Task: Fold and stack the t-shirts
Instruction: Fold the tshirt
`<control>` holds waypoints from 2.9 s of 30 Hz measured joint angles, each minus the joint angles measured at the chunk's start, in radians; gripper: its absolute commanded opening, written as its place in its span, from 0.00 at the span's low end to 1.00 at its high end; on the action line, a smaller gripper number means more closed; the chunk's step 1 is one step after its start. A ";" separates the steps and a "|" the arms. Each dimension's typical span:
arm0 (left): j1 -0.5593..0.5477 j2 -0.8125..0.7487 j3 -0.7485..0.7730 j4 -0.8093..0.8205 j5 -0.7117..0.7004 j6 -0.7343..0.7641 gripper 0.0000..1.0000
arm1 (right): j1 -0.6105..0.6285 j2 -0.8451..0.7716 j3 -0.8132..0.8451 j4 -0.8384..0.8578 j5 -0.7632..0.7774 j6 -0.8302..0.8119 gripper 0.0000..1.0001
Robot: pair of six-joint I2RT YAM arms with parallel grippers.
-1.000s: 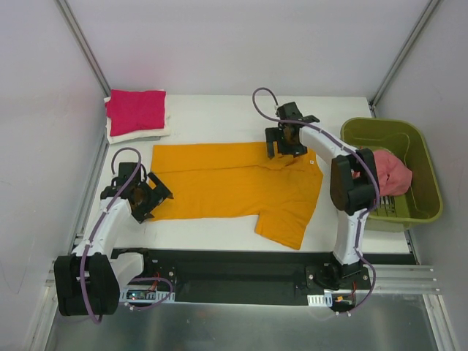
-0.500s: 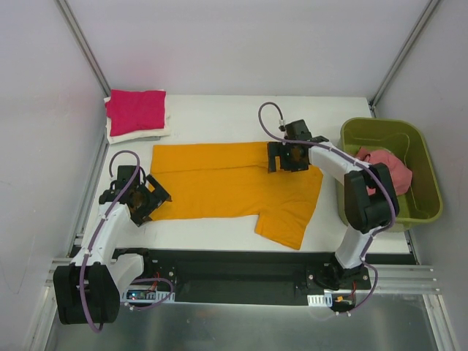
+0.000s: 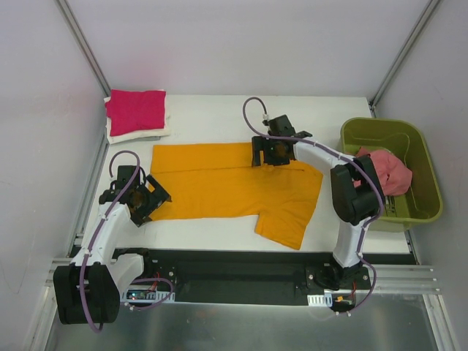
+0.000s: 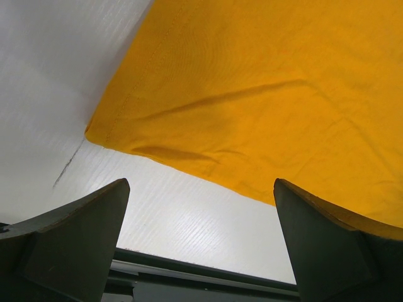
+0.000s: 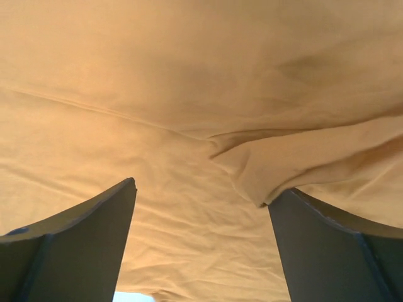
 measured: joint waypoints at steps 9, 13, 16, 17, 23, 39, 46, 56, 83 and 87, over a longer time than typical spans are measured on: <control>0.000 0.000 0.006 -0.006 0.000 0.000 0.99 | 0.025 0.014 0.020 -0.035 0.021 0.098 0.34; 0.000 -0.005 0.006 -0.013 0.000 0.000 0.99 | 0.026 0.016 0.020 -0.081 0.064 0.169 0.04; 0.000 -0.005 0.006 -0.018 0.000 0.000 0.99 | 0.034 0.015 0.007 -0.102 0.109 0.229 0.01; 0.000 -0.005 0.006 -0.020 0.000 0.000 0.99 | 0.038 0.012 -0.006 -0.106 0.124 0.250 0.01; 0.000 -0.011 0.006 -0.021 0.000 0.000 0.99 | 0.056 -0.029 -0.123 -0.109 0.169 0.379 0.01; 0.000 -0.061 0.006 -0.049 0.000 0.001 0.99 | 0.122 -0.271 -0.406 0.047 0.183 0.731 0.26; 0.000 -0.061 0.008 -0.050 0.000 0.001 0.99 | 0.198 -0.439 -0.524 -0.002 0.264 0.826 0.80; 0.000 -0.058 0.013 -0.051 0.000 0.001 0.99 | 0.127 -0.363 -0.181 -0.279 0.476 0.547 0.97; 0.000 -0.040 0.013 -0.051 0.001 0.001 0.99 | -0.188 0.028 0.035 -0.291 0.224 0.239 0.08; 0.000 -0.040 0.013 -0.051 0.001 0.001 0.99 | -0.188 0.016 0.013 -0.284 0.232 0.241 0.01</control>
